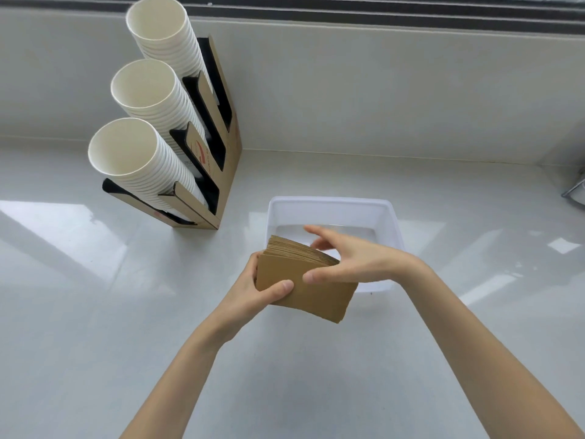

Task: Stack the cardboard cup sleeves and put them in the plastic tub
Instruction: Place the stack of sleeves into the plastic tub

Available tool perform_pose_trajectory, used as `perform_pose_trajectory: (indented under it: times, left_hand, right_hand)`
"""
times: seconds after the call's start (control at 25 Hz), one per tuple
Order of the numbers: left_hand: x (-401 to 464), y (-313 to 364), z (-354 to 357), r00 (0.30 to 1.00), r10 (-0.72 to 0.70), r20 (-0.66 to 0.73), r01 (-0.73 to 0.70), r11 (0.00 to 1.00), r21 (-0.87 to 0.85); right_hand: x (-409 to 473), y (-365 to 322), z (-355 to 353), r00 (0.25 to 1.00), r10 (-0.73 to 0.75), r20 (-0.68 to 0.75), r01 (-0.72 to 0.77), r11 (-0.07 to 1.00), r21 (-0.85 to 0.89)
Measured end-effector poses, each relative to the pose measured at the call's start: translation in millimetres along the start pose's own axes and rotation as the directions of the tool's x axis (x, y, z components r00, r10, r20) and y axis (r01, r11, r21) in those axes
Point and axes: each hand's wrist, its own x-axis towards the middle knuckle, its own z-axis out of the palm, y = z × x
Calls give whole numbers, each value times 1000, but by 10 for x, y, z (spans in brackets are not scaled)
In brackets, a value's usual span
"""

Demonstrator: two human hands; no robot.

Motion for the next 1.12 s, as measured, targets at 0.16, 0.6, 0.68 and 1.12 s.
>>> perform_pose_trajectory:
  times: [0.16, 0.6, 0.68, 1.12]
  left_hand:
    - [81, 86, -41, 1000, 3, 30, -3, 1000, 1]
    - [463, 381, -174, 993, -89, 81, 94, 993, -68]
    - [567, 441, -227, 995, -98, 34, 103, 983, -152]
    - [882, -13, -348, 895, -293, -337, 338, 938, 81]
  right_hand:
    - [125, -23, -6, 999, -31, 32, 31, 999, 9]
    - [342, 151, 20, 992, -31, -120, 83, 883, 462]
    - [424, 193, -17, 989, 3, -146, 91, 767, 635]
    - [1146, 526, 173, 897, 443, -6, -191, 399, 897]
